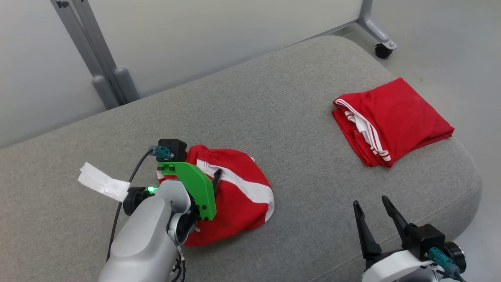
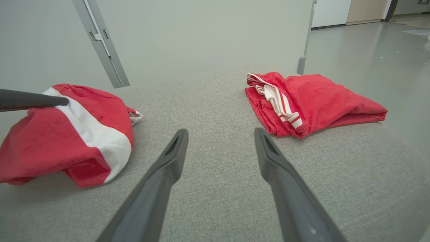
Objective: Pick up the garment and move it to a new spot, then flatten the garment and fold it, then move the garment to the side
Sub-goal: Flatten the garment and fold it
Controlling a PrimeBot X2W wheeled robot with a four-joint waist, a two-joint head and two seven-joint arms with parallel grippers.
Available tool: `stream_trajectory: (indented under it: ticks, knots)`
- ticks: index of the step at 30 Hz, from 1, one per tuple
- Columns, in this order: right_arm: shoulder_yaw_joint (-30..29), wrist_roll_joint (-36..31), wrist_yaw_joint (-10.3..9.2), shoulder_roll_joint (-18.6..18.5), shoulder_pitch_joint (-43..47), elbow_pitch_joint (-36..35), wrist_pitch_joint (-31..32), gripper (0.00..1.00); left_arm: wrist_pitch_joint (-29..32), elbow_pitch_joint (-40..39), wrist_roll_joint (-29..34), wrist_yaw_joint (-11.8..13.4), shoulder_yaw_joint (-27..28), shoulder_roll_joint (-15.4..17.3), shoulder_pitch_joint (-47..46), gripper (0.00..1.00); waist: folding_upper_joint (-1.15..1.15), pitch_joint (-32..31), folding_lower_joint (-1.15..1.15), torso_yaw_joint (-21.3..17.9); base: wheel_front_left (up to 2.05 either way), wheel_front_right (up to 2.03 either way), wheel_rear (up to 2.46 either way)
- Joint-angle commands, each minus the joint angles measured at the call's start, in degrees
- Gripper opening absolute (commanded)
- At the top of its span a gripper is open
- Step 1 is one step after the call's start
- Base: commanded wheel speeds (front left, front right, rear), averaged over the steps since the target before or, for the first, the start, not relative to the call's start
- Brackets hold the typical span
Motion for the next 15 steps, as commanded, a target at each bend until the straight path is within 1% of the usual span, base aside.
stream_trajectory:
  ticks: [1, 2, 3, 4, 5, 7, 9, 12, 13, 15]
  knots:
    - [-0.24, 0.1, -0.11, -0.08, 0.23, -0.15, -0.16, 1.0, 0.58, -0.48, -0.64, -0.63, 0.01, 0.23, 1.42, 1.0, 0.0, -0.1, 0.0, 0.23, 0.0, 0.0, 0.0]
    - [-0.32, 0.02, -0.11, -0.07, 0.28, -0.21, -0.16, 1.0, 0.9, -1.05, -1.07, -1.03, -0.14, 0.21, 1.69, 0.93, 0.0, -0.13, 0.0, 0.36, 0.0, 0.0, 0.0]
    - [-0.34, -0.03, -0.11, -0.07, 0.33, -0.25, -0.16, 1.0, 0.98, -1.59, -1.38, -1.3, -0.29, 0.19, 1.79, 0.77, 0.0, -0.14, 0.0, 0.47, 0.0, 0.0, 0.0]
    - [-0.35, -0.09, -0.11, -0.07, 0.36, -0.27, -0.16, 1.0, 1.01, -2.18, -1.63, -1.64, -0.48, 0.17, 1.99, 0.22, 0.0, -0.14, 0.0, 0.57, 0.0, 0.0, 0.0]
    - [-0.31, -0.12, -0.11, -0.07, 0.33, -0.25, -0.16, 1.0, 0.9, -2.65, -1.8, -1.74, -0.69, 0.15, 2.19, 0.0, 0.0, -0.13, 0.0, 0.62, 0.0, 0.0, 0.0]
    - [-0.09, -0.14, -0.11, -0.07, 0.13, -0.18, -0.16, 1.0, 0.51, -3.32, -2.0, -2.06, -1.14, 0.12, 2.52, 0.0, 0.0, -0.11, 0.0, 0.66, 0.0, 0.0, 0.0]
    - [0.02, -0.15, -0.11, -0.08, -0.07, -0.16, -0.16, 1.0, -1.12, -4.24, -1.53, -2.17, -1.41, 0.1, 2.15, 0.0, 0.0, -0.09, 0.0, 0.68, 0.0, 0.0, 0.0]
    - [-0.07, -0.32, -0.11, -0.08, -0.23, -0.03, -0.16, 1.0, -5.3, -6.52, -0.63, -2.53, -1.77, 0.03, 0.36, 0.0, 0.0, -0.16, 0.0, 0.75, 0.0, 0.0, 0.0]
    - [-0.12, -0.45, -0.11, -0.08, -0.28, 0.07, -0.16, 1.0, -8.47, -8.36, -0.88, -2.8, -1.64, -0.05, -0.78, 0.0, 0.0, -0.28, 0.0, 0.78, 0.0, 0.0, 0.0]
    - [-0.09, -0.46, -0.11, -0.08, -0.29, 0.19, -0.16, 1.0, -11.6, -10.41, -1.74, -3.13, -1.65, -0.09, -2.01, 0.0, 0.0, -0.43, 0.0, 0.83, 0.0, 0.0, 0.0]
